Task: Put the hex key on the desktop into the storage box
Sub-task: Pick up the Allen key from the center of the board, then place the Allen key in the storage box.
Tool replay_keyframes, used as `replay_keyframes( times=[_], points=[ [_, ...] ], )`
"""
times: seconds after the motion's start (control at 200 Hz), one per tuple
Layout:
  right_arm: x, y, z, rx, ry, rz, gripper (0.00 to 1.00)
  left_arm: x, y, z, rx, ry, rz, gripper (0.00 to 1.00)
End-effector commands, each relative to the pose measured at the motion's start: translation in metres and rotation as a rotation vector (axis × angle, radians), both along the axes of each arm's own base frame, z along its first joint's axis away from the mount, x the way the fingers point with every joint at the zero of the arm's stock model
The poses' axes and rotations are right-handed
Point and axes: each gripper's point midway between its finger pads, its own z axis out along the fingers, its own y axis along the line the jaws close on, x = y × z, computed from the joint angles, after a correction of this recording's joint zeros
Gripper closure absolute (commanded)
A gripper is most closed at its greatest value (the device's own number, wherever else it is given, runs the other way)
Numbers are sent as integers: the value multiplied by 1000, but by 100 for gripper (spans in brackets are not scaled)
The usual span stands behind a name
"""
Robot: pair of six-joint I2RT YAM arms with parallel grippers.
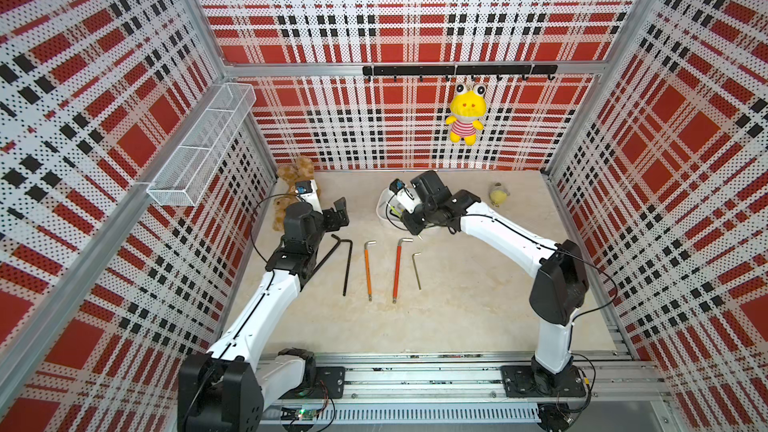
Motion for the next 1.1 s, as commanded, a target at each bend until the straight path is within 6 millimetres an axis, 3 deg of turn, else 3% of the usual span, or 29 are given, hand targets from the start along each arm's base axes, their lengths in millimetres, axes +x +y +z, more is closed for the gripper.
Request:
replay_keyframes(
  times=[0.0, 0.195, 0.421, 0.687, 0.917, 1.097],
  points=[
    [27, -5, -23, -85, -6, 72, 100, -6, 2, 8, 15, -29, 14, 2],
    [81, -10, -45, -136, -29, 58, 100, -8, 3, 10, 21, -34, 20, 2],
    [110, -15, -76, -124, 6, 40, 100, -6, 3, 7, 21, -26, 17, 2],
    [120, -22, -111, -155, 54, -4, 100, -5, 5, 7, 19, -26, 17, 2],
    [128, -29, -126, -189, 51, -54, 100, -4, 4, 7, 18, -24, 15, 2],
    [134, -31, -126, -195, 34, -82, 81, -3, 5, 9, 13, -29, 13, 2]
  ],
)
